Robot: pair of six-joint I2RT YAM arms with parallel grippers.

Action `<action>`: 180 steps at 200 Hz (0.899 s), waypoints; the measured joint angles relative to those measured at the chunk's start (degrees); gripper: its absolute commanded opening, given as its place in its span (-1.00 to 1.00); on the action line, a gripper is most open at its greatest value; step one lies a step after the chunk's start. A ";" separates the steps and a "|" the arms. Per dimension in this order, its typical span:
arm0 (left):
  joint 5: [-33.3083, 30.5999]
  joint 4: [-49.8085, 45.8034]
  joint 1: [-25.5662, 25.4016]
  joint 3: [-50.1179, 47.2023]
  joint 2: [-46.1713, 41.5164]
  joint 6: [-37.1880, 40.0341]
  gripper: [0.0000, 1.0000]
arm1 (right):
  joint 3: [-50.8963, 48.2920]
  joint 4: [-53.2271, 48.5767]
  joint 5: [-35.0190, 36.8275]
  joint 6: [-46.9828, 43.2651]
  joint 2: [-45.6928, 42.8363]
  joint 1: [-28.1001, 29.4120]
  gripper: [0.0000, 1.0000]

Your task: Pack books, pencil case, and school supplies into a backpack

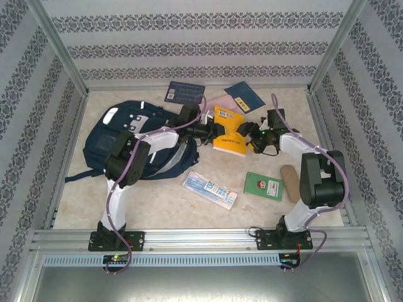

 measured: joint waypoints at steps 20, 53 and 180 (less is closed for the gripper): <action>0.92 4.17 0.35 0.00 -0.31 -3.10 -1.00 | -3.17 8.94 -5.16 5.60 -0.72 -1.49 0.63; 2.05 9.03 0.44 0.00 -0.35 -7.10 -1.00 | -6.86 23.28 -11.96 16.24 0.15 -2.64 0.61; 1.57 -11.82 2.47 2.36 -5.55 8.70 0.01 | -7.21 37.51 -18.91 26.34 0.28 -2.86 -1.00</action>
